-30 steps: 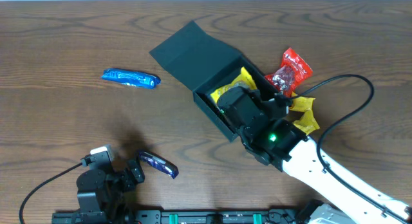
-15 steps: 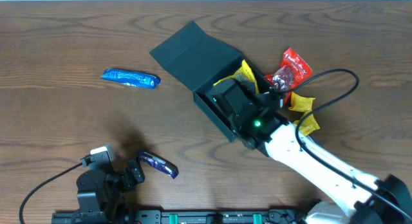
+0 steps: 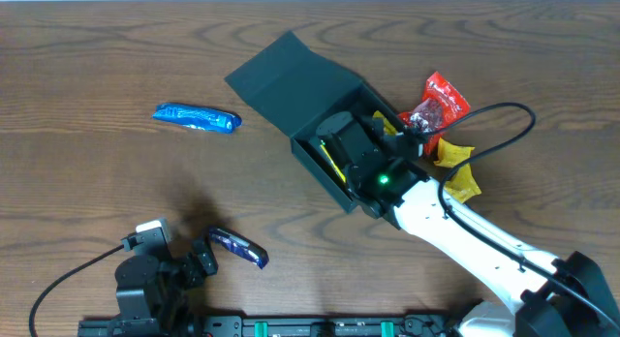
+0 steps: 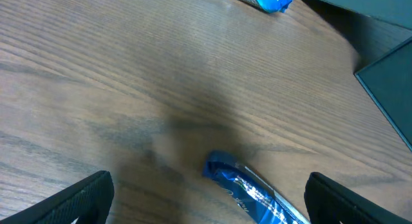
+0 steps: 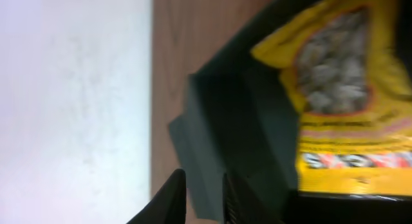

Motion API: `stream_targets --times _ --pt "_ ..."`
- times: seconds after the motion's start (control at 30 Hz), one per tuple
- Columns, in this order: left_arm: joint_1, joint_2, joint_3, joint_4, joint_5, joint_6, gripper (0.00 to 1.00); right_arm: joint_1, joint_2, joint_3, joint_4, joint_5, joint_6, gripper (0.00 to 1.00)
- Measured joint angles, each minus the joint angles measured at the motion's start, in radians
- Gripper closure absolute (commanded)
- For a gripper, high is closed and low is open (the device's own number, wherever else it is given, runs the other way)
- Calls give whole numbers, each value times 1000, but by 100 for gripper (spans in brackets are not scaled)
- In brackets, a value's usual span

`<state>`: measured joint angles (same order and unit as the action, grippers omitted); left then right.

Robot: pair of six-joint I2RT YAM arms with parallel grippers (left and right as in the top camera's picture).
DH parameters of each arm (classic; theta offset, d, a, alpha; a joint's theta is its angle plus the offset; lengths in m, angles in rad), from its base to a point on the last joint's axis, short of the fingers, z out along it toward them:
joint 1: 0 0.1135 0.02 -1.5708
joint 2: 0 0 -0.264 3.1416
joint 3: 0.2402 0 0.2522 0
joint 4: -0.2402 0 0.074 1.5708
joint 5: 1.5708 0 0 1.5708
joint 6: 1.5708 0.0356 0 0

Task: Pack container
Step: 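Lower the yellow bag into the box and release it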

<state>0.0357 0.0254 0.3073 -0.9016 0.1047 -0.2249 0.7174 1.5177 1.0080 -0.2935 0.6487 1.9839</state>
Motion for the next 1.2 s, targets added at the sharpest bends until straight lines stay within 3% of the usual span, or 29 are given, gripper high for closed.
stream_targets --times 0.07,0.2,0.23,0.37,0.47,0.5,0.67,0.77,0.87,0.9,1.2 --pt "0 0 0 0 0 0 5 0 -13 -2 76 26 -143 62" --pt "0 0 0 0 0 0 5 0 -82 -2 202 36 -707 40" --pt "0 0 0 0 0 0 5 0 -108 -2 208 23 -903 19" --pt "0 0 0 0 0 0 4 0 -179 1 128 -81 -1557 12" --pt "0 0 0 0 0 0 5 -4 -210 7 -2 -178 -1912 5" --pt "0 0 0 0 0 0 5 -9 -211 14 -44 -209 -1981 1" --pt "0 0 0 0 0 0 5 -80 -195 79 -327 -415 -2300 1" --pt "0 0 0 0 0 0 5 -117 -171 134 -432 -465 -2460 8" --pt "0 0 0 0 0 0 5 -148 -142 195 -529 -463 -2627 6" --pt "0 0 0 0 0 0 5 -163 -124 217 -537 -447 -2682 1" --pt "0 0 0 0 0 0 5 -277 48 298 -428 -416 -3013 1"
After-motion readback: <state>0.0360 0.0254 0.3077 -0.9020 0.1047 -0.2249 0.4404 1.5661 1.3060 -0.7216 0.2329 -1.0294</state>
